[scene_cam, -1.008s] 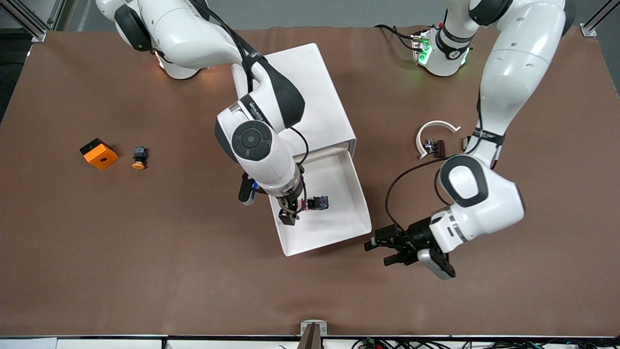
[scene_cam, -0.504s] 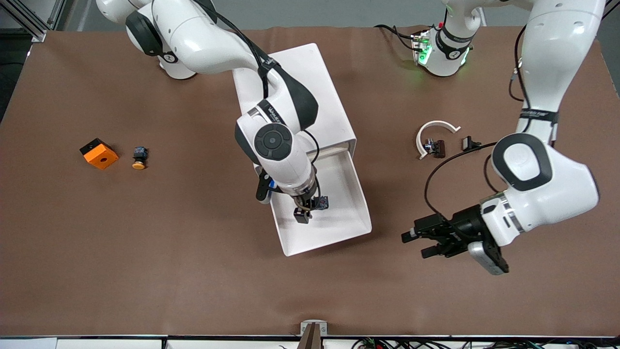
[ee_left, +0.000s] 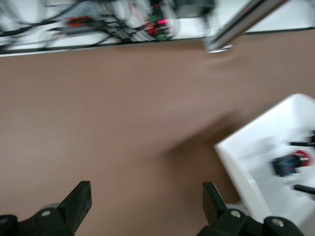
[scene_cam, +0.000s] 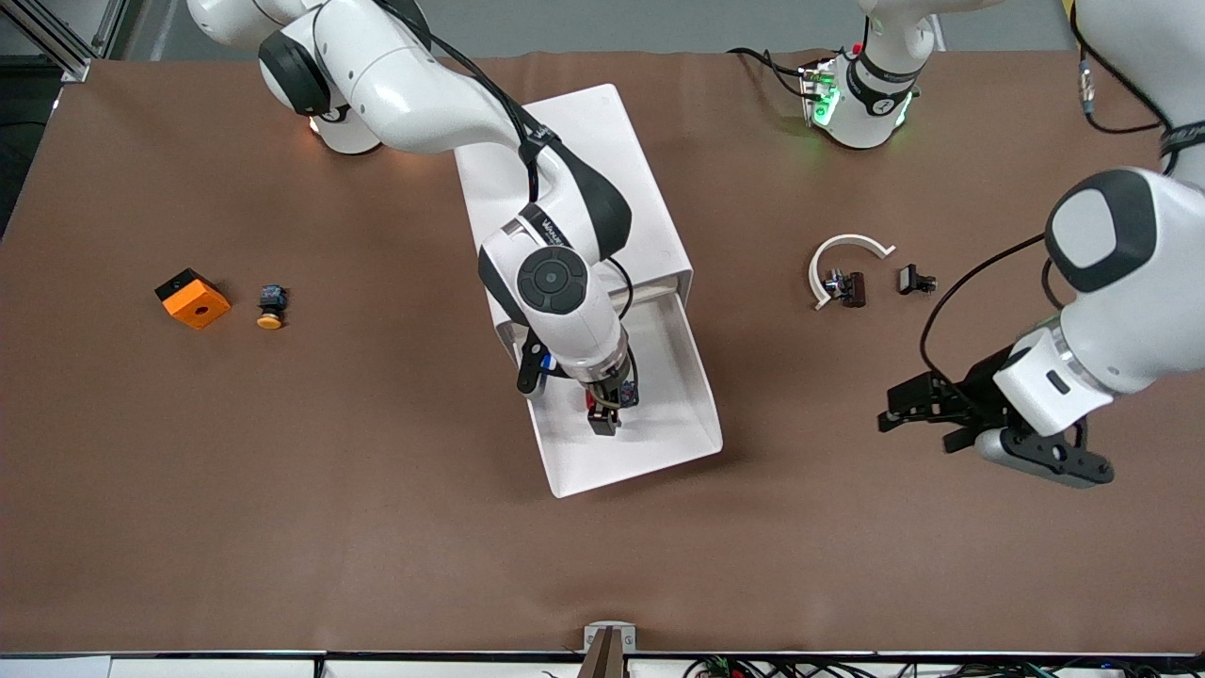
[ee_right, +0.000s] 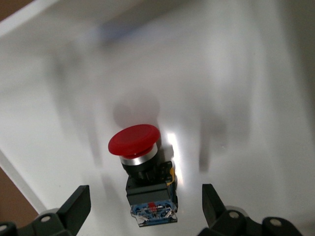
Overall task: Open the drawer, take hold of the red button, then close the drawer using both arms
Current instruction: 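Grasp the red button with the right gripper while the left gripper withdraws, then lift the red button out of the drawer with the right gripper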
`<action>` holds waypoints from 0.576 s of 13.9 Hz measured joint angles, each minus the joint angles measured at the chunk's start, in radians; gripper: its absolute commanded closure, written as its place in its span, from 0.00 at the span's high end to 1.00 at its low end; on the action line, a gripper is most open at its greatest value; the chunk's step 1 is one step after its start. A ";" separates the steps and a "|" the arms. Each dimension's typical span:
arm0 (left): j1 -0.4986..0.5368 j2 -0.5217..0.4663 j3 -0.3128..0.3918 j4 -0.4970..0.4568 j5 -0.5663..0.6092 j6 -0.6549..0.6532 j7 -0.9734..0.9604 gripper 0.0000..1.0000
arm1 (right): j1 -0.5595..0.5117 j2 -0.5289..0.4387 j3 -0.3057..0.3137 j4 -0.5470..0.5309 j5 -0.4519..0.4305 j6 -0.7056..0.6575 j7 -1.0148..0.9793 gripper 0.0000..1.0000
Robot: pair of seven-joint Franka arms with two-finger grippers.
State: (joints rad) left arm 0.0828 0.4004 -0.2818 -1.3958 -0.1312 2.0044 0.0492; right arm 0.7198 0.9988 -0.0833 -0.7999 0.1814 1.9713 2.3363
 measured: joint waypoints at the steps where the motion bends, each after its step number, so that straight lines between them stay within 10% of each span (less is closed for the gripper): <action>1: -0.004 -0.019 -0.002 -0.002 0.061 -0.019 -0.052 1.00 | 0.001 0.002 0.001 0.000 0.000 0.000 -0.009 1.00; 3: -0.011 -0.053 -0.006 -0.004 0.152 -0.063 -0.124 1.00 | 0.003 0.006 0.003 0.000 0.000 0.000 -0.022 0.89; 6: -0.012 -0.108 -0.006 -0.005 0.228 -0.170 -0.171 1.00 | 0.006 0.013 0.018 0.000 0.000 0.003 -0.033 0.04; 8: -0.010 -0.143 -0.005 -0.005 0.236 -0.217 -0.174 1.00 | 0.006 0.016 0.033 0.000 0.000 0.020 -0.033 0.00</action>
State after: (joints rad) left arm 0.0732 0.2577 -0.2869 -1.4011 0.1046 1.7875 -0.1246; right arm 0.7260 1.0148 -0.0507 -0.7997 0.1814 1.9910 2.3033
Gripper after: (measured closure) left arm 0.000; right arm 0.423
